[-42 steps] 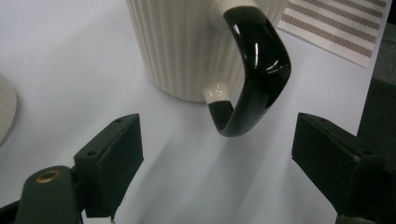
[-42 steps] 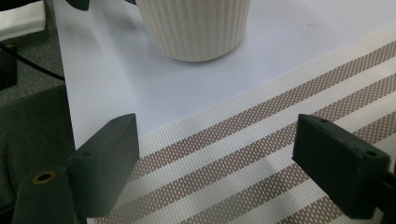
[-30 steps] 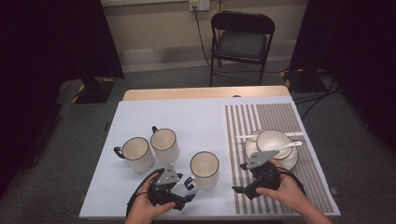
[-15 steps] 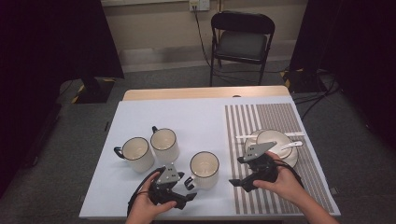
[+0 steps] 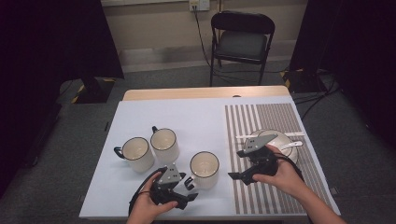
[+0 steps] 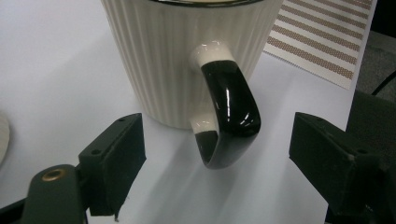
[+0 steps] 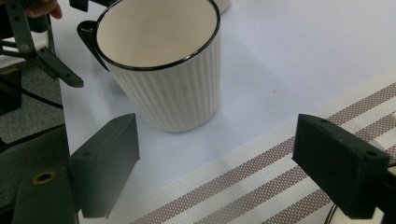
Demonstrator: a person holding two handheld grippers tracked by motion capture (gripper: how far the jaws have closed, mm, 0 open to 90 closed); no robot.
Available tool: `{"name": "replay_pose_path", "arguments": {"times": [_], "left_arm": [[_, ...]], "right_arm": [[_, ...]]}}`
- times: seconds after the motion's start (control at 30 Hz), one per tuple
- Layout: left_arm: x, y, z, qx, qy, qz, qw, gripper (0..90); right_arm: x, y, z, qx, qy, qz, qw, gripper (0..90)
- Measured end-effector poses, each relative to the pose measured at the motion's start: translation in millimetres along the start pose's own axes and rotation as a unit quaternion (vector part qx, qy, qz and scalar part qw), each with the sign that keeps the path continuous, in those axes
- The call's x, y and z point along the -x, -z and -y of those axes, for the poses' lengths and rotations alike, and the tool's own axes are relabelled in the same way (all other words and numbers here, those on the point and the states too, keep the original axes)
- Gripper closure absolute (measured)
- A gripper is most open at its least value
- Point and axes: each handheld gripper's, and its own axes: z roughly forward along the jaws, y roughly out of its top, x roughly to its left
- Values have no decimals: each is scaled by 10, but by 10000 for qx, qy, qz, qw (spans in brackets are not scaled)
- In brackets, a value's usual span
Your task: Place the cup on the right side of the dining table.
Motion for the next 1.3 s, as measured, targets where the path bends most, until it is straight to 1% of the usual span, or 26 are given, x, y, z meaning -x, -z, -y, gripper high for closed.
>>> {"name": "replay_pose_path", "arguments": {"times": [0.2, 0.27, 0.43, 0.77, 0.83, 0.9, 1.0, 1.2, 1.3], "left_arm": [[-1, -11, -15, 47, -1, 40, 10000, 186], [-7, -12, -15, 41, 4, 24, 10000, 187], [-14, -12, -14, 38, 7, 20, 10000, 187], [-19, 5, -21, 107, 11, 11, 9999, 187], [-14, 7, -21, 83, -5, 27, 10000, 204], [-10, 1, -21, 109, 12, 43, 9999, 210], [-10, 4, -29, 85, -19, 21, 10000, 216], [0, -17, -39, 144, -33, 31, 9999, 264], [0, -17, -43, 141, -46, 37, 9999, 265]], "right_arm": [[51, 10, -80, 10, -73, 42, 10000, 137], [58, -2, -104, 6, -73, 44, 10000, 137], [62, -50, -158, 25, -103, 3, 9999, 138], [52, -135, -236, -40, -116, -38, 9999, 138], [54, -143, -246, -32, -133, -36, 9999, 138], [63, -150, -257, -32, -159, -32, 9999, 139], [80, -162, -276, -49, -163, -25, 9999, 140], [109, -200, -305, -69, -220, -29, 9997, 145], [113, -217, -314, -78, -229, -29, 9997, 146]]}}
